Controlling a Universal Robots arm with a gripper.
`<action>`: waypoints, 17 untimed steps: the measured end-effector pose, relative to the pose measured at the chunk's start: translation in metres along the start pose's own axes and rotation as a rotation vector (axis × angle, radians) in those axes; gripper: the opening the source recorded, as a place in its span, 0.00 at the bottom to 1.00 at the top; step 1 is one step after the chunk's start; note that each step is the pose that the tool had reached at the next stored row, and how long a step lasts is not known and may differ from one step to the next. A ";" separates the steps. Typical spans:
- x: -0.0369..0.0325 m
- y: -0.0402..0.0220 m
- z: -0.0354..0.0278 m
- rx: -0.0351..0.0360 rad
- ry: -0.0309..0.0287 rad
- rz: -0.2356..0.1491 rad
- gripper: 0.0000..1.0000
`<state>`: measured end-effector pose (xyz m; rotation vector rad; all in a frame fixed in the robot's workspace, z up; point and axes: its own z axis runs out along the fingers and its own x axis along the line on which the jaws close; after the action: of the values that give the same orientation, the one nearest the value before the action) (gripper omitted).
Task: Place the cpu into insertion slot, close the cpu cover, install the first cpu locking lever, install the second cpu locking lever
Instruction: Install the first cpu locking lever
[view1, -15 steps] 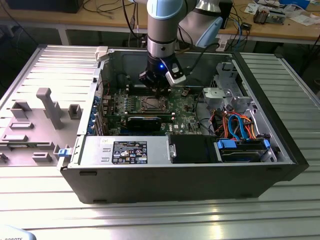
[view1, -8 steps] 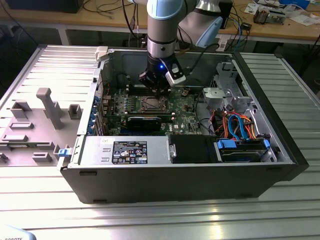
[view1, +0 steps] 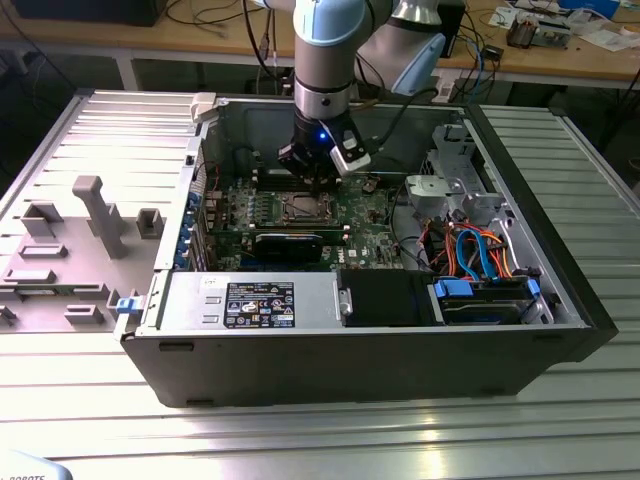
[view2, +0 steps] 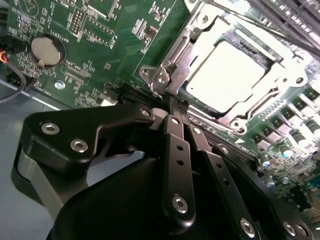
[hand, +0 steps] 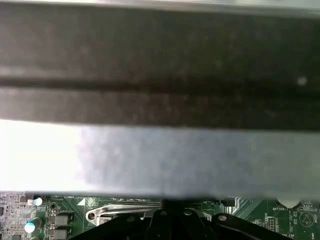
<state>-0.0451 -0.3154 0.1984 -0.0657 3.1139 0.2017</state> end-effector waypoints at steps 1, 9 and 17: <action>0.0000 0.0002 -0.0003 -0.0031 -0.0002 0.000 0.11; -0.0007 0.0017 -0.0128 -0.0038 -0.0008 0.000 0.11; -0.0003 -0.0061 -0.0136 0.0046 -0.0005 0.000 0.11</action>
<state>-0.0448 -0.3232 0.2111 -0.0656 3.1138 0.1945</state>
